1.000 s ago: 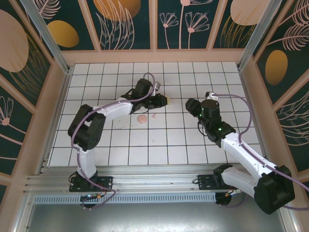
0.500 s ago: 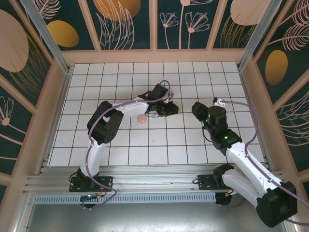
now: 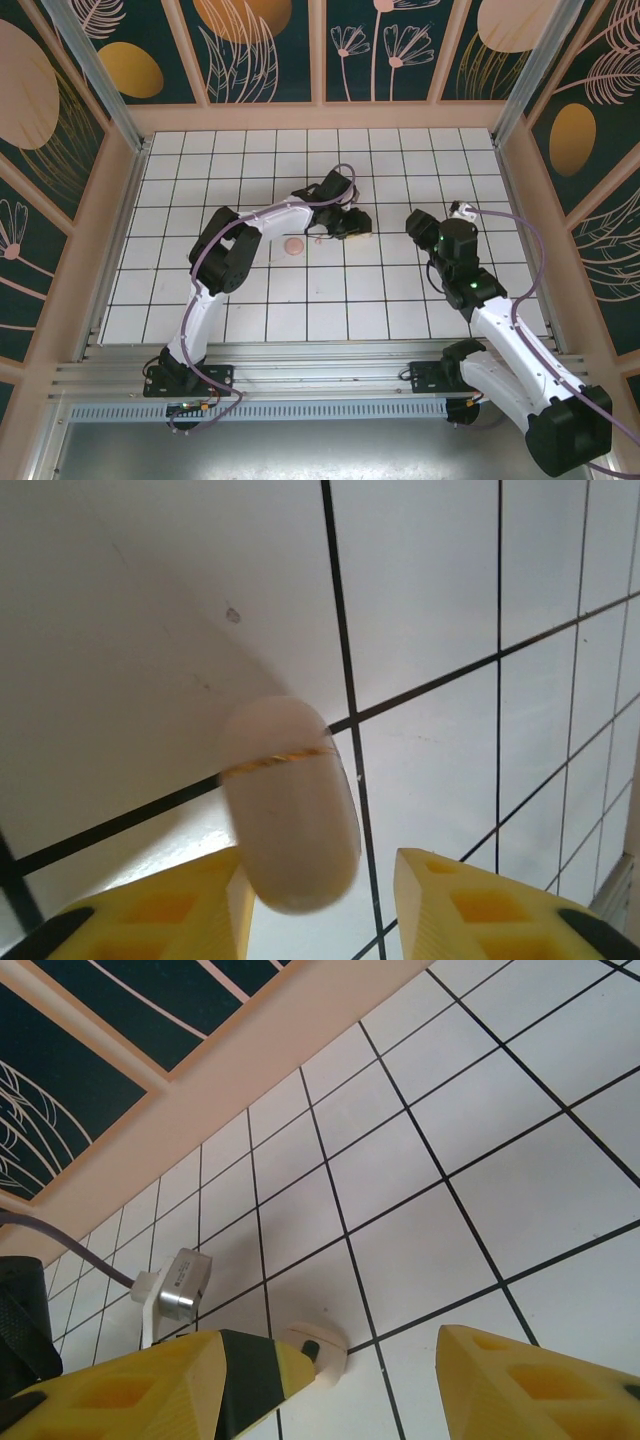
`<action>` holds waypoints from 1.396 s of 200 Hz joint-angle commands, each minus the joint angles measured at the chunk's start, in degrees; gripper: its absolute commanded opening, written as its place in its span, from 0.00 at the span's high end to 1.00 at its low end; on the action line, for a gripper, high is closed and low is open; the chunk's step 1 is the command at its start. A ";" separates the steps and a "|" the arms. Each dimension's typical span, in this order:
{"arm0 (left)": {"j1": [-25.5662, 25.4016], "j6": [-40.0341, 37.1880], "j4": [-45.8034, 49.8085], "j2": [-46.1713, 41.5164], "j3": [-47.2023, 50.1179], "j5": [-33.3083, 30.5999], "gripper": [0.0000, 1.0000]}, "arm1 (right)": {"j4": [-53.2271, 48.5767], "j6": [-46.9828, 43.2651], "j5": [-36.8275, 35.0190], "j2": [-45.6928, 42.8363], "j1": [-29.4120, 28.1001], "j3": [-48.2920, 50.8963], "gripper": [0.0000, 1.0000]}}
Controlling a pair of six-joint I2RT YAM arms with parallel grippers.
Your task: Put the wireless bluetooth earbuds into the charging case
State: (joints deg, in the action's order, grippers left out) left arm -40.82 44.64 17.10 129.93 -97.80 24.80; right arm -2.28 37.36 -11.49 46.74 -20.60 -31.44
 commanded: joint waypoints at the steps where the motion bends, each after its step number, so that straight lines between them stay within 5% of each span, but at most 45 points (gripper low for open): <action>1: 0.04 -2.74 5.75 0.50 -3.97 -4.42 0.58 | -0.55 -1.66 0.70 -0.86 0.86 -1.69 0.41; 161: 0.16 -8.61 31.13 -17.54 5.92 -31.50 0.42 | 2.28 -4.23 7.16 3.75 1.51 -4.67 0.40; 279: 1.41 -9.57 30.77 -14.86 12.22 -33.15 0.28 | 1.51 -2.74 10.12 5.91 1.45 -6.18 0.40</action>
State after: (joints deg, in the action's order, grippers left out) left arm -40.25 36.32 47.29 113.51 -86.61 -6.98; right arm -1.93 33.63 -2.02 52.58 -19.49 -35.42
